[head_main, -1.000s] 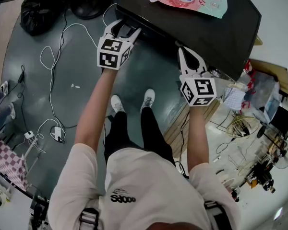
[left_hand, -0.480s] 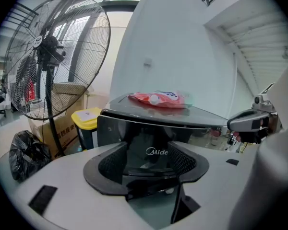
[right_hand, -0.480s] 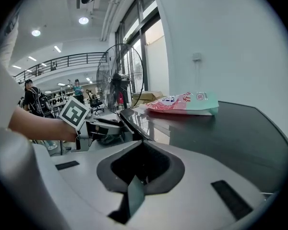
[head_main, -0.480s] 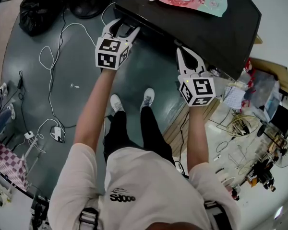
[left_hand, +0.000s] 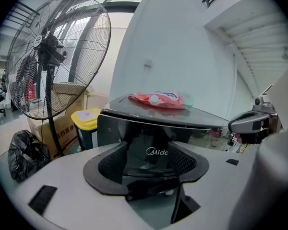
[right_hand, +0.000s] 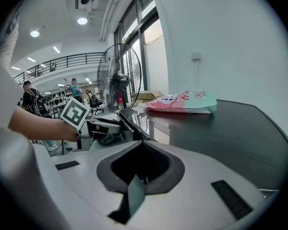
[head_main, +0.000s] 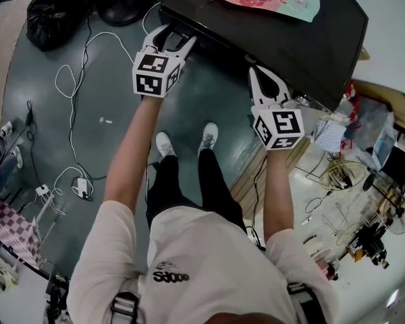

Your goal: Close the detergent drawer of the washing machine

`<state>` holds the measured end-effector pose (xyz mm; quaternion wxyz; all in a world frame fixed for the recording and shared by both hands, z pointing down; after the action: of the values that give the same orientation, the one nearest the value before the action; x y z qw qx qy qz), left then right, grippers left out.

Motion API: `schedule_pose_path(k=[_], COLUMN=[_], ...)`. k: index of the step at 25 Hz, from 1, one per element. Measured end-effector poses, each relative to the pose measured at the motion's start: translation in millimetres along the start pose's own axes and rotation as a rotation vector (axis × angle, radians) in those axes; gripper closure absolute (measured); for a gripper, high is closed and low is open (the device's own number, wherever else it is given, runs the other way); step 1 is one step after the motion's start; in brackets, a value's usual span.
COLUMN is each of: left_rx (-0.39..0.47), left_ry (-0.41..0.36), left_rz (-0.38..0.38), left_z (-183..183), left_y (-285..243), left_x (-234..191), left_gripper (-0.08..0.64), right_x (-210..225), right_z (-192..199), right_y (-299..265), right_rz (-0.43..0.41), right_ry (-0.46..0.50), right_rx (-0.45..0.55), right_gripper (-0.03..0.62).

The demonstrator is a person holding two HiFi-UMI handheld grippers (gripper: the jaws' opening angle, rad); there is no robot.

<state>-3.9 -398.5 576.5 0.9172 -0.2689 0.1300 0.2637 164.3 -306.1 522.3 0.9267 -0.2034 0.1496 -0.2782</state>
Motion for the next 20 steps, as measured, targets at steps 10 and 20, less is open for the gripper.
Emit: schedule_pose_path(k=[10,20], left_rx=[0.016,0.025], left_ry=[0.006,0.021], left_rz=[0.006,0.024], left_z=[-2.6,-6.6], left_y=[-7.0,-12.3], left_x=[-0.3,-2.3], left_gripper=[0.285,0.284], right_x=[0.3,-3.6], right_z=[3.1,-2.8], right_y=[3.2,26.3], right_rz=[0.006,0.026], right_ry=[-0.010,-0.005], right_rx=[-0.002,0.001], right_gripper=[0.587,0.588])
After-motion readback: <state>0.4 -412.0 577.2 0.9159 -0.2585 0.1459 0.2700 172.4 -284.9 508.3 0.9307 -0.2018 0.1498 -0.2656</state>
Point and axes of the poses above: the fingertips, and each gripper's own axes: y backward along the fingers, x to its right, z out of its underside, the point moved 1 cm from there along y, backward along the fingers, and after that the axes turned 14 degrees about y, right-handed, at the moved point
